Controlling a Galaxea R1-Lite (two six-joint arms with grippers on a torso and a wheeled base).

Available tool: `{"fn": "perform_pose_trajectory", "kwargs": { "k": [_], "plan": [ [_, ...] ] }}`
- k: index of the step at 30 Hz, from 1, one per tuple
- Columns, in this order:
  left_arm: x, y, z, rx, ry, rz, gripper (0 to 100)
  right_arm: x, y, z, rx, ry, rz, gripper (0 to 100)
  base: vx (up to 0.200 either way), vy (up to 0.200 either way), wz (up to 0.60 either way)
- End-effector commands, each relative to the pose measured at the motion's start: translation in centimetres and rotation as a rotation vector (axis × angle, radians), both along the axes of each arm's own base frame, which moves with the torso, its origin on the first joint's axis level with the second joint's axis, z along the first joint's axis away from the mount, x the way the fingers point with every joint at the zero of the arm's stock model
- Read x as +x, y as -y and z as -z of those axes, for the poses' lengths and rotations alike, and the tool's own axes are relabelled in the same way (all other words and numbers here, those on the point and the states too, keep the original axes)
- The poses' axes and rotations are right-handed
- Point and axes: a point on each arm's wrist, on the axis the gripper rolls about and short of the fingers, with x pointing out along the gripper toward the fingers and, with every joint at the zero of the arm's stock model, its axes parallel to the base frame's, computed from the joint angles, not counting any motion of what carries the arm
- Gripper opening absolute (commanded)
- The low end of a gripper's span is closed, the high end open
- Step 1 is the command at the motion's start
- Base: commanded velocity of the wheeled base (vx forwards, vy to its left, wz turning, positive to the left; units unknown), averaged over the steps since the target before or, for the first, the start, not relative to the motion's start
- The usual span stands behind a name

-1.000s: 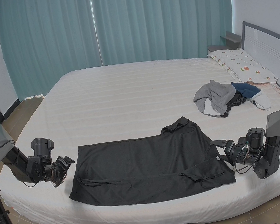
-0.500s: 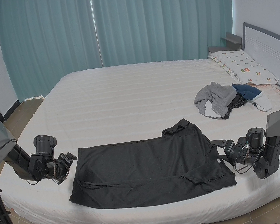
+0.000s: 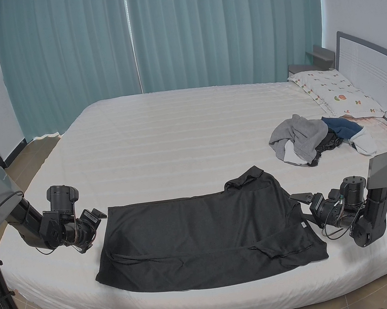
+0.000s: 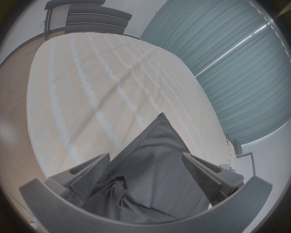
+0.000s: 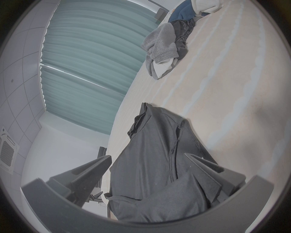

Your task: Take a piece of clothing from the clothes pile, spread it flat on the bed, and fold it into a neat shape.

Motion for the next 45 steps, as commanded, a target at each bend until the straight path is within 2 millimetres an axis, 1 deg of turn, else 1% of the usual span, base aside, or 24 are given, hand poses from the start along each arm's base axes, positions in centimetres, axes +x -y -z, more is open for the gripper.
{"fn": "perform_pose_trajectory", "kwargs": {
  "k": [1, 5, 11, 15, 16, 17, 23, 27, 28, 29, 30, 33, 37, 45],
  "plan": [
    [0.0, 0.0, 0.1, 0.000, -0.003, -0.002, 100, 0.0, 0.0, 0.0, 0.000, 0.000, -0.001, 100, 0.000, 0.000, 0.00],
    [0.1, 0.0, -0.1, 0.000, 0.005, 0.000, 100, 0.0, 0.0, 0.0, 0.000, 0.000, -0.001, 100, 0.000, 0.000, 0.00],
    [1.8, -0.1, -1.3, 0.007, 0.066, 0.000, 100, -0.1, -0.1, 0.0, 0.000, -0.001, -0.002, 100, 0.000, 0.000, 0.00],
    [4.2, -0.3, -0.4, 0.018, 0.085, 0.004, 100, -0.1, -0.1, 0.0, 0.000, -0.001, -0.002, 100, 0.000, 0.000, 0.00],
    [4.2, -0.3, -0.4, 0.018, 0.085, 0.004, 100, -0.1, -0.1, 0.0, 0.000, -0.001, -0.002, 100, 0.000, 0.000, 0.00],
    [5.2, -0.3, 0.6, 0.030, 0.082, 0.014, 100, -0.1, -0.1, 0.0, 0.000, -0.001, -0.002, 100, 0.000, 0.000, 0.00],
    [7.9, -0.3, 2.6, 0.117, 0.096, 0.101, 100, -0.1, -0.1, 0.0, -0.001, -0.002, -0.003, 100, 0.000, 0.000, 0.00],
    [9.9, -0.4, 3.1, 0.149, 0.134, 0.129, 100, -0.1, -0.2, 0.0, -0.002, -0.002, -0.005, 100, 0.000, 0.000, 0.00],
    [9.9, -0.4, 3.1, 0.149, 0.134, 0.129, 100, -0.1, -0.2, 0.0, -0.002, -0.002, -0.005, 100, 0.000, 0.000, 0.00],
    [10.8, -0.4, 3.6, 0.127, 0.152, 0.156, 100, -0.1, -0.2, 0.1, -0.002, -0.004, -0.005, 100, 0.000, 0.000, 0.00],
    [10.8, -0.4, 3.6, 0.127, 0.152, 0.156, 100, -0.1, -0.2, 0.1, -0.002, -0.004, -0.005, 100, 0.000, 0.000, 0.00],
    [12.0, -0.3, 4.9, 0.082, 0.168, 0.209, 100, -0.1, -0.2, 0.1, -0.003, -0.003, -0.005, 100, 0.000, 0.000, 0.00],
    [13.3, -0.2, 6.3, 0.119, 0.178, 0.230, 100, -0.1, -0.3, 0.4, -0.009, -0.008, -0.007, 100, 0.000, 0.000, 0.00],
    [13.4, -0.4, 6.8, 0.163, 0.173, 0.206, 100, -0.4, -0.4, 0.7, -0.012, 0.012, -0.010, 100, 0.000, 0.000, 0.00]
  ]
}}
